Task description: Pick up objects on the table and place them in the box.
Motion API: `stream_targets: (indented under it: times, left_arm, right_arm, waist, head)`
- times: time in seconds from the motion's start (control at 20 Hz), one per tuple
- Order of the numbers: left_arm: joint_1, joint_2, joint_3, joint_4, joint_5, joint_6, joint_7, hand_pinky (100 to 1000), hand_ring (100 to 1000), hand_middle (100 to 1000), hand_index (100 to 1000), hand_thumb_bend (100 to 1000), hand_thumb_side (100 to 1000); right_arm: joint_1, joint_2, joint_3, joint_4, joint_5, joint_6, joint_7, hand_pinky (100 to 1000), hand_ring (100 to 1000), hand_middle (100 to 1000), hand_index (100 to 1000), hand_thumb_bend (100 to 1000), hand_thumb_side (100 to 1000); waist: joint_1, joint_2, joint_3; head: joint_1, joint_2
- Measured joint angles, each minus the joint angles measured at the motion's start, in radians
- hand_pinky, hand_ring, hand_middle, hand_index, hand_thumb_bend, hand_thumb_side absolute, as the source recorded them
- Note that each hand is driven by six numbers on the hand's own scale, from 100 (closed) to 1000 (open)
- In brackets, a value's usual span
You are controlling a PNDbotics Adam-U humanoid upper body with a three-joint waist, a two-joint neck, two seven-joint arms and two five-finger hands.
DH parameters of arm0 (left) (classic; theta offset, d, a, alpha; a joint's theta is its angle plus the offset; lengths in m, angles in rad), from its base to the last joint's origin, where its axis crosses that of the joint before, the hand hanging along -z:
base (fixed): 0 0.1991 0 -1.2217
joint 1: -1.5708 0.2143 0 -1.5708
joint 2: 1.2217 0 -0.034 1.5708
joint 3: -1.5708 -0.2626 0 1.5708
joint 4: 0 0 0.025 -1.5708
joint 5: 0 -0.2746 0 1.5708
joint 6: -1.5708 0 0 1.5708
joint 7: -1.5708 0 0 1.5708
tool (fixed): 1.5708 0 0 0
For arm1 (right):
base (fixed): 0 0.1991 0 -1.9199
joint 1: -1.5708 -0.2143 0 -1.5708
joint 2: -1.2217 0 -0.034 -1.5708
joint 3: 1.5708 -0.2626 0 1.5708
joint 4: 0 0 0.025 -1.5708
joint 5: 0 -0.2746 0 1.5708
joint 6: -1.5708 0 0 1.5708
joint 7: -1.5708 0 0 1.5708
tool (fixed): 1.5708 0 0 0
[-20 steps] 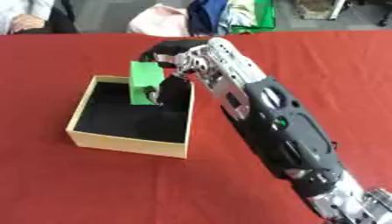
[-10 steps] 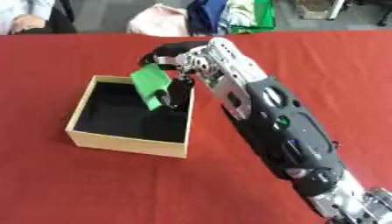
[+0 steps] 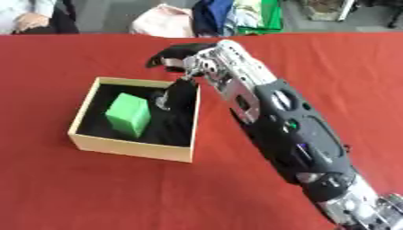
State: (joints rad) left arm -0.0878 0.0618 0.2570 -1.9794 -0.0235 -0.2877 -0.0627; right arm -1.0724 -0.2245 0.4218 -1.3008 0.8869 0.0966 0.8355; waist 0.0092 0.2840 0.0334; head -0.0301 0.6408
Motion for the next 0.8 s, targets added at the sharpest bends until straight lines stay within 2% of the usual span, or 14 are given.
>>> stream_targets:
  times: [0.1,0.35,0.55,0.8]
  left_arm:
    - [0.000,0.000,0.000,0.000,0.000,0.001,-0.001,692,622,713,802,100,533]
    - [0.000,0.000,0.000,0.000,-0.001,0.001,-0.001,692,623,714,802,100,533]
    - [0.000,0.000,0.001,0.000,-0.003,0.000,0.000,692,623,715,802,100,533]
    - [0.000,0.000,0.001,0.000,-0.004,0.000,0.000,692,624,715,802,100,532]
  right_arm:
    - [0.000,0.000,0.000,0.003,0.000,0.000,0.000,945,900,956,1000,100,329]
    - [0.000,-0.010,-0.021,-0.038,0.000,0.015,-0.024,935,888,939,1000,100,226]
    - [0.010,-0.045,-0.066,-0.129,0.012,0.045,-0.065,919,872,921,1000,100,112]
    - [0.042,-0.108,-0.141,-0.269,0.020,0.100,-0.129,892,843,879,1000,100,100]
  waist:
    - [0.000,0.000,0.000]
    - [0.000,0.000,0.000]
    - [0.000,0.000,-0.002]
    - [0.000,0.000,-0.009]
  head:
    - [0.001,0.000]
    - [0.004,0.000]
    - [0.009,0.000]
    - [0.017,0.000]
